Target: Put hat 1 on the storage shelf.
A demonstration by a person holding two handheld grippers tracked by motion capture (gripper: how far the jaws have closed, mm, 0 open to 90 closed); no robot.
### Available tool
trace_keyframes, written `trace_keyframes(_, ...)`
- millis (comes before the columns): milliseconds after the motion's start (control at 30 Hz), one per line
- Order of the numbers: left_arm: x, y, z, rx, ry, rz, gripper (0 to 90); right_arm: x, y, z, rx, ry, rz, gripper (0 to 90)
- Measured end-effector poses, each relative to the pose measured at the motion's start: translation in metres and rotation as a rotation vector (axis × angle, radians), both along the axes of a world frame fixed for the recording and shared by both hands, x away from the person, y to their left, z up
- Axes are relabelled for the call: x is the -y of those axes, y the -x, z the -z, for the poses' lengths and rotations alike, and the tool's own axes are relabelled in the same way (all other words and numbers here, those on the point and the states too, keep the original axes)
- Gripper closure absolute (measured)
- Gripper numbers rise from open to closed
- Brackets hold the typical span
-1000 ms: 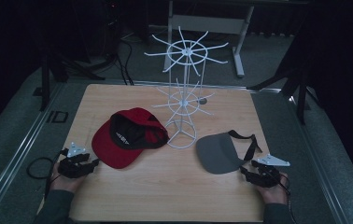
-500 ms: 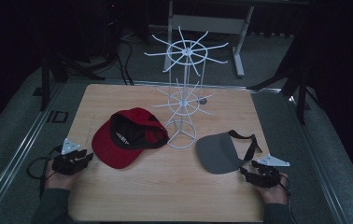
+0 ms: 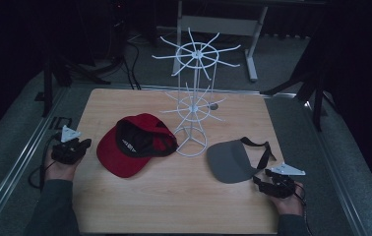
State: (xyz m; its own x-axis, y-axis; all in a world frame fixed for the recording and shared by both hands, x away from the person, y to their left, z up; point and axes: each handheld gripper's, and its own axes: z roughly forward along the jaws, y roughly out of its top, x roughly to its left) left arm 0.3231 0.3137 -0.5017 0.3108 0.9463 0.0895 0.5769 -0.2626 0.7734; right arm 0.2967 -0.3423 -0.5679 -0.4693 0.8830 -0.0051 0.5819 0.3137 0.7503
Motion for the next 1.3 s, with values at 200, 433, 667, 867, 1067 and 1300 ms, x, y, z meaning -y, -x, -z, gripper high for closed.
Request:
trace_keyframes(200,0.009,-0.01,0.0,-0.022,-0.041,0.018,90.0,0.0,0.0,0.0,-0.001,0.001,-0.003,36.6)
trace_keyframes(433,0.02,-0.007,0.004,-0.046,-0.088,0.04,90.0,0.0,0.0,0.0,-0.001,0.001,-0.003,36.4)
trace_keyframes(667,0.022,-0.001,0.008,-0.059,-0.084,0.057,90.0,0.0,0.0,0.0,-0.001,0.001,-0.004,36.1)
trace_keyframes(867,0.034,0.019,0.015,-0.051,-0.055,0.109,89.4,0.0,0.0,0.0,-0.001,0.001,-0.004,36.0)
trace_keyframes(1067,0.052,0.031,0.023,-0.073,-0.035,0.177,88.6,-0.001,0.0,0.0,-0.001,0.002,-0.002,35.9)
trace_keyframes(1300,0.073,0.037,0.02,-0.088,-0.021,0.289,86.1,-0.001,0.0,0.0,-0.002,0.002,-0.002,35.9)
